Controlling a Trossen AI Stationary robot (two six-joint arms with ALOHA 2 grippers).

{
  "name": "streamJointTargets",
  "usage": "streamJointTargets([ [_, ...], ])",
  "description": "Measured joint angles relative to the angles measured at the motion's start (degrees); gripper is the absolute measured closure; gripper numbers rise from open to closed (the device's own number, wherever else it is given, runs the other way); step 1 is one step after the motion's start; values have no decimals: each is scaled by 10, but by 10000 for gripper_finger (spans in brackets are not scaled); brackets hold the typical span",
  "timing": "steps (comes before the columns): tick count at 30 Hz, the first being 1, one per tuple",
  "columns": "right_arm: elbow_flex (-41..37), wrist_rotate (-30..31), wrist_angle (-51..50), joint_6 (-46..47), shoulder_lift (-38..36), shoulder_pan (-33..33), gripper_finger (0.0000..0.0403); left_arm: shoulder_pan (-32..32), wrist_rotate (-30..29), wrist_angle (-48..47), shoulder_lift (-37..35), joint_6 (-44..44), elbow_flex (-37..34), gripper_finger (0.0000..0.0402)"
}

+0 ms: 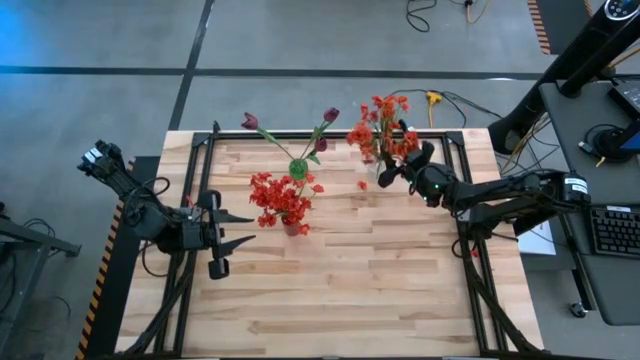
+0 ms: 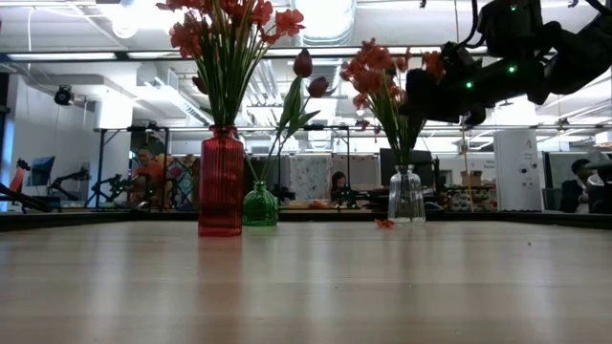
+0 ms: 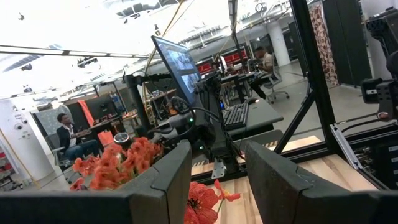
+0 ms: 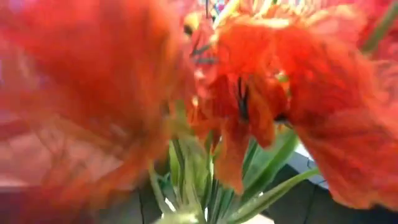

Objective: Sort flowers into vase by color
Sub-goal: Put the orange flowers into the clear vase

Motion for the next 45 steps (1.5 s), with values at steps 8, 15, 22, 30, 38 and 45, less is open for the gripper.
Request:
streamJointTargets([
  [8,0,0,-63,23,-26,0,159,0,0,0,0,0,0,267],
  [15,0,-5,-133,50,-74,2,126,0,0,0,0,0,0,267],
  [22,0,-50,-191,72,-128,2,103,0,0,0,0,0,0,267],
  [30,0,-113,-249,109,-180,5,102,0,0,0,0,-2,0,267],
  [38,-1,-125,-313,142,-253,58,108,0,0,0,0,-31,0,267],
  [45,-1,-125,-358,78,-324,108,99,0,2,-25,-1,-122,0,267],
])
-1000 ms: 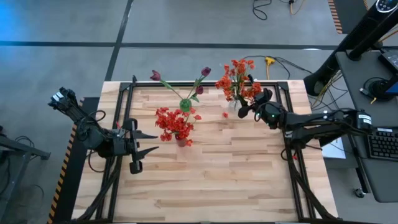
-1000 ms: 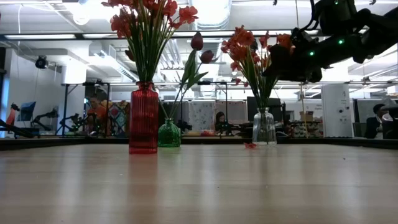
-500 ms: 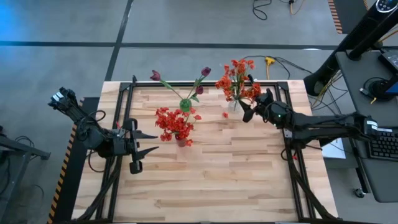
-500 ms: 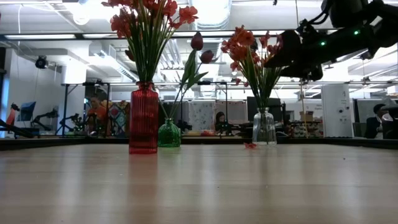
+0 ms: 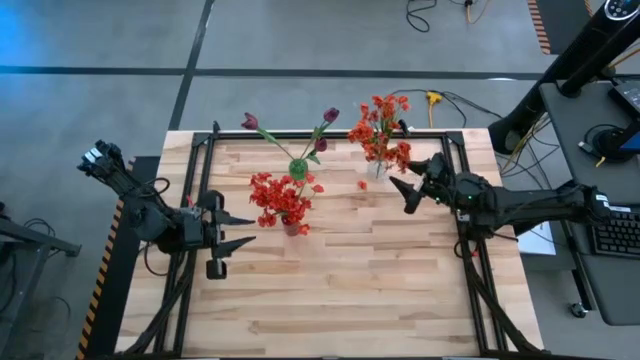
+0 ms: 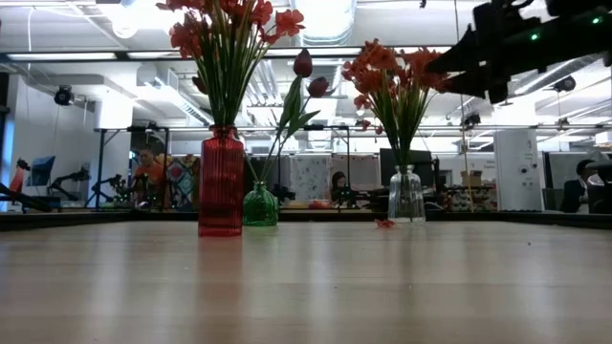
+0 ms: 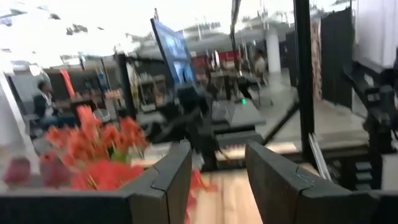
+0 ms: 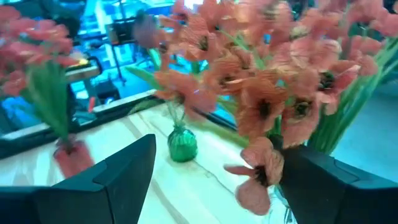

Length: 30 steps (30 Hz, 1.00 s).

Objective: Sort flowers into vase by color
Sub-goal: Put the orange flowers into the clear vase, then return to Home Position

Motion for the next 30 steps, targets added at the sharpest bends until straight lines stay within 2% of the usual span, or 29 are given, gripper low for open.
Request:
streamJointTargets([
  [4,0,1,-36,-14,-33,12,100,0,0,-63,5,-55,-1,267],
  [10,-1,-3,-82,-27,-82,27,106,1,1,-11,3,-46,-28,267],
  [14,-14,-99,-71,-82,-120,40,104,1,0,81,-29,13,-86,267],
  [17,-30,-148,-56,-87,-158,41,101,1,0,129,-81,45,-137,267],
  [25,-91,-150,-71,-82,-302,40,104,1,0,131,-284,72,-251,267],
  [27,-105,-150,-65,-72,-312,40,106,1,5,120,-323,82,-268,267],
  [30,-116,-149,-75,-54,-300,40,105,1,53,74,-367,101,-272,267],
])
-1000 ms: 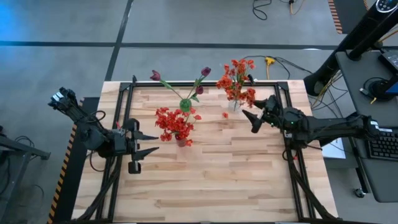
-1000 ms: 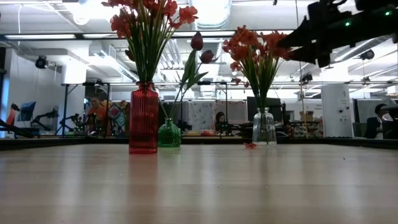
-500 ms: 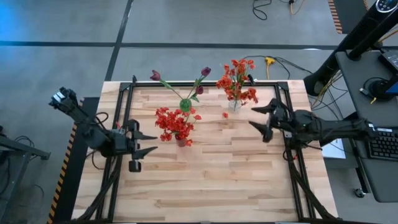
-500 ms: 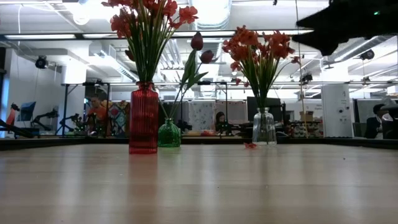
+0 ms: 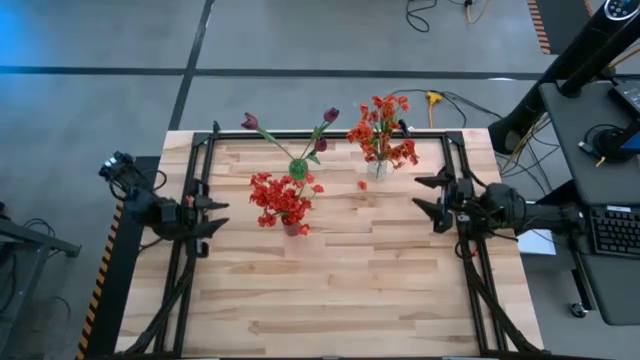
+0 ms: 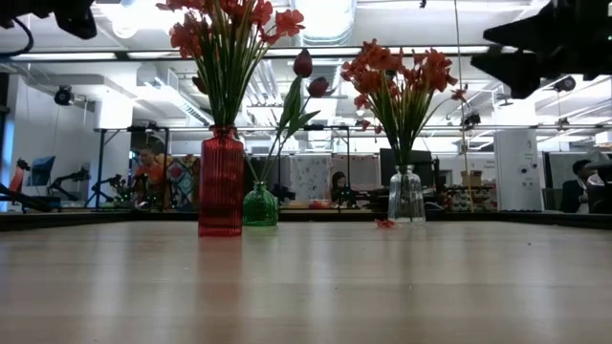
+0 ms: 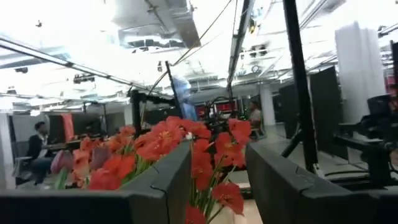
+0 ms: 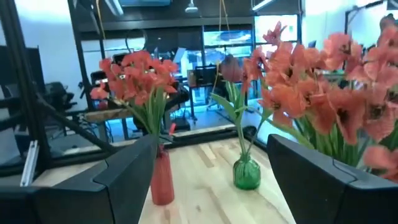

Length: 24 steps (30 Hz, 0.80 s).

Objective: Sort flowers into vase by color
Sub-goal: Return to Home Position

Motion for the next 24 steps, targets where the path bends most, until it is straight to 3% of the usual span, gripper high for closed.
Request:
streamJointTargets([
  [5,-12,3,1,13,-1,0,98,1,-47,-116,-54,-24,15,267],
  [9,-10,-7,-1,-6,-13,0,97,3,-7,-169,-76,-62,15,267],
  [18,5,-11,0,-45,-13,0,99,36,17,-169,-69,-94,14,267],
  [22,5,-11,-4,-45,-13,0,96,71,114,-124,-17,-106,6,267],
  [24,5,-11,-8,-45,-13,0,97,94,113,-96,18,-113,5,267],
])
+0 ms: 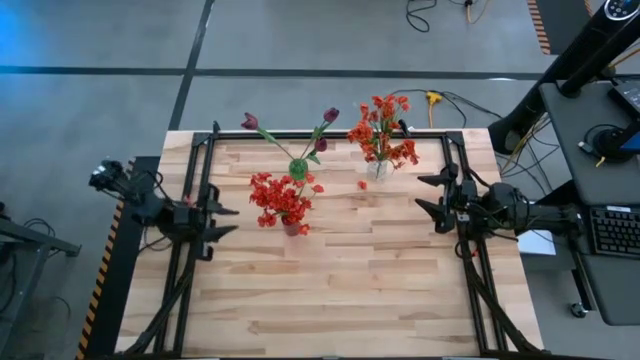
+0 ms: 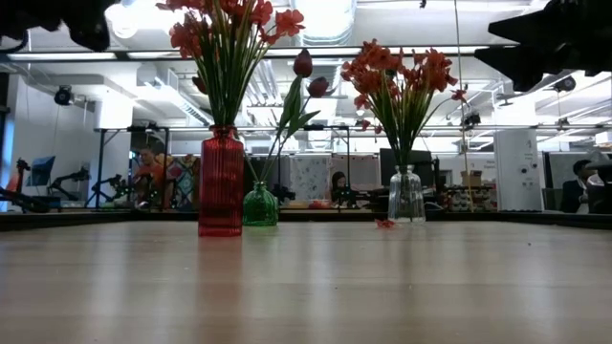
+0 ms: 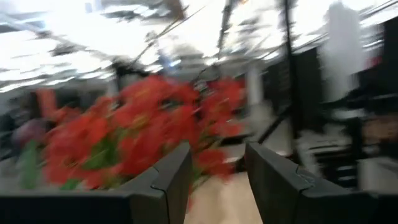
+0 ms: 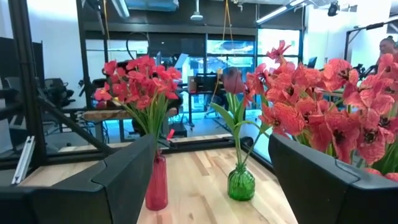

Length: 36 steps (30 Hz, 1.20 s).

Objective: Sort flowers into vase by color
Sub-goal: Return to Home Position

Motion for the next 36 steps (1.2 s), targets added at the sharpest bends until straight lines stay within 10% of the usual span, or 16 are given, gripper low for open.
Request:
streamJointTargets([
  [16,-5,-26,-9,6,0,0,99,95,60,-224,-84,-48,52,267],
  [36,-64,-54,51,-92,15,0,99,95,110,-140,-115,-28,-81,267],
])
